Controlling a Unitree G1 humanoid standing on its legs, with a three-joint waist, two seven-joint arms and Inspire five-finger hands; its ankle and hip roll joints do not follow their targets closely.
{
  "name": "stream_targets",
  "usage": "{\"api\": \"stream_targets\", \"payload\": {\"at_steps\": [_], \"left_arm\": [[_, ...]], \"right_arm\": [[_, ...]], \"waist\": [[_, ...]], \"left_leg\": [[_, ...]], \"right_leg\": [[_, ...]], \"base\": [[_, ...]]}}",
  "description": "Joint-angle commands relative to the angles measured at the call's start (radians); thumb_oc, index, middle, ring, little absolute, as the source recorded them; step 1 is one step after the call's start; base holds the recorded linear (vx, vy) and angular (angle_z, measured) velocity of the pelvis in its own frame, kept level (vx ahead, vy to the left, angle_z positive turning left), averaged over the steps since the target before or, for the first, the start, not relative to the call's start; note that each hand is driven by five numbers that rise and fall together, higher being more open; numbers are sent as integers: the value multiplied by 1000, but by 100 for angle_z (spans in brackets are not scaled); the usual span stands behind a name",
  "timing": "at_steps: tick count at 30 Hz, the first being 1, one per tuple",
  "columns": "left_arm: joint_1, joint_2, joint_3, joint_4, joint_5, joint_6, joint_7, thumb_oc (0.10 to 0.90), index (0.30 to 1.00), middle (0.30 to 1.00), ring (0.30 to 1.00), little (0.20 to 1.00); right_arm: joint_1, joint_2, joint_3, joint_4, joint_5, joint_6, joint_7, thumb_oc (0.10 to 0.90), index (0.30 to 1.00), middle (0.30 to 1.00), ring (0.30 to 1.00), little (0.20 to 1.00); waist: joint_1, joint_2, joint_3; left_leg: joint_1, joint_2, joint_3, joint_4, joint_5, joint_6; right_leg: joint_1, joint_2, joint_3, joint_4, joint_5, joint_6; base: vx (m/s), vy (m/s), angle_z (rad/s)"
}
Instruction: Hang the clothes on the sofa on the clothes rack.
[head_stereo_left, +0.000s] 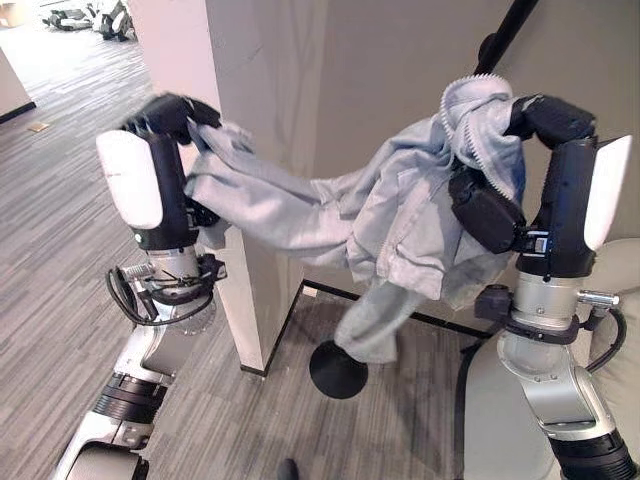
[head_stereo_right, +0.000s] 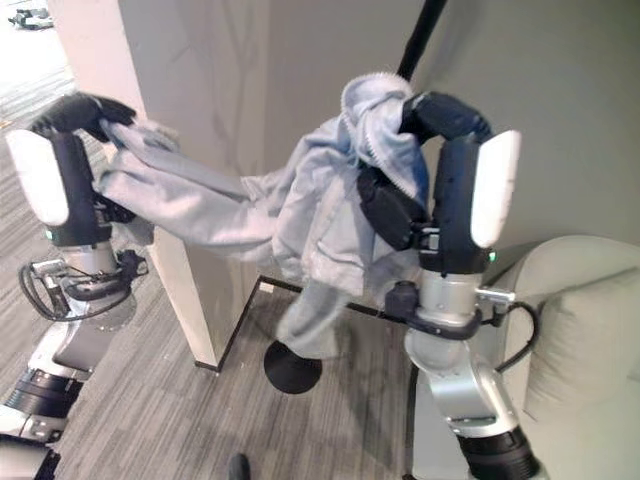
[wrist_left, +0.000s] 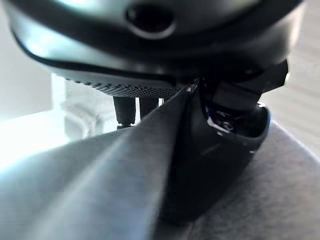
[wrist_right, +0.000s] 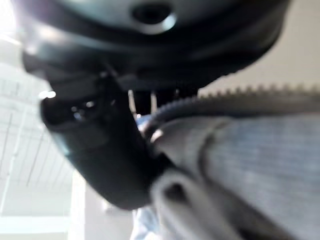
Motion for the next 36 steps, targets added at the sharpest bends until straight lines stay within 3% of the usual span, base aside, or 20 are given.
{"api": "stream_targets", "payload": {"at_steps": [1,4,6,8,9,10,11,12,14,17,28,35,36], "left_arm": [[-113,19,4,63,17,9,54,400,300,300,300,300],[-191,17,-21,118,-4,16,40,400,300,300,300,300],[-260,13,-54,166,-21,21,33,400,300,300,300,300],[-314,38,-80,210,-28,28,32,400,300,300,300,300],[-340,60,-83,264,-44,40,26,400,300,300,300,300],[-344,61,-84,269,-46,39,27,400,300,300,300,300],[-367,91,-77,301,-34,53,22,400,300,300,300,300],[-377,105,-74,310,-30,57,25,400,300,300,300,300],[-370,151,-71,312,0,62,23,400,300,300,300,300],[-360,179,-55,350,0,64,12,400,300,300,300,300],[-262,324,24,321,-22,51,-1,400,300,300,300,300],[-246,355,49,310,-15,57,-1,400,300,300,300,300],[-248,396,64,323,-8,69,4,400,300,300,300,300]], "right_arm": [[-166,-26,-19,46,-17,0,-85,400,300,300,300,300],[-202,-62,-23,95,-25,11,-86,400,300,300,300,300],[-243,-90,-19,130,-32,22,-86,400,300,300,300,300],[-292,-126,-3,178,-8,18,-90,400,300,300,300,300],[-315,-151,6,211,13,11,-96,400,300,300,300,300],[-320,-153,8,214,14,9,-97,400,300,300,300,300],[-320,-190,-4,236,20,5,-92,400,300,300,300,300],[-316,-217,-17,243,19,3,-95,400,300,300,300,300],[-284,-278,-66,233,13,-1,-102,400,300,300,300,300],[-263,-300,-84,225,23,-12,-87,400,300,300,300,300],[-238,-362,-129,237,122,-75,-77,400,300,300,300,300],[-245,-375,-147,240,135,-82,-84,400,300,300,300,300],[-252,-393,-167,258,137,-78,-100,400,300,300,300,300]], "waist": [[14,29,-174],[10,41,-155],[-4,49,-121],[-22,72,-99],[-31,80,-94],[-33,79,-93],[-45,79,-95],[-60,74,-94],[-71,60,-100],[-59,43,-154],[-48,54,-203],[-47,58,-208],[-43,63,-214]], "left_leg": [[25,136,17,10,-99,-97],[46,128,23,7,-112,-78],[72,120,24,8,-120,-58],[101,131,19,4,-129,-50],[128,136,27,3,-146,-54],[128,135,25,3,-147,-54],[134,138,7,3,-159,-73],[143,137,-15,3,-169,-84],[145,137,-31,3,-182,-95],[160,156,-19,3,-192,-114],[160,217,-23,3,-177,-160],[164,223,-22,3,-177,-165],[163,226,-22,3,-176,-168]], "right_leg": [[25,48,-13,49,-32,5],[-27,59,-29,216,-41,21],[-107,58,-42,418,36,51],[-177,70,-49,570,72,49],[-230,36,-95,612,74,39],[-231,34,-97,617,70,39],[-258,35,-121,502,22,13],[-262,50,-90,393,-2,11],[-220,48,-53,160,20,19],[-146,58,-25,58,68,20],[-78,105,-32,-28,61,-4],[-74,112,-30,-30,54,-7],[-74,115,-29,-30,48,-7]], "base": [[80,94,-20],[53,116,-9],[-4,137,-1],[99,142,6],[144,91,11],[241,-5,-7],[233,-123,-17],[283,-166,3],[168,-130,34],[232,-148,51],[106,-86,8],[15,-11,-4],[0,0,0]]}}
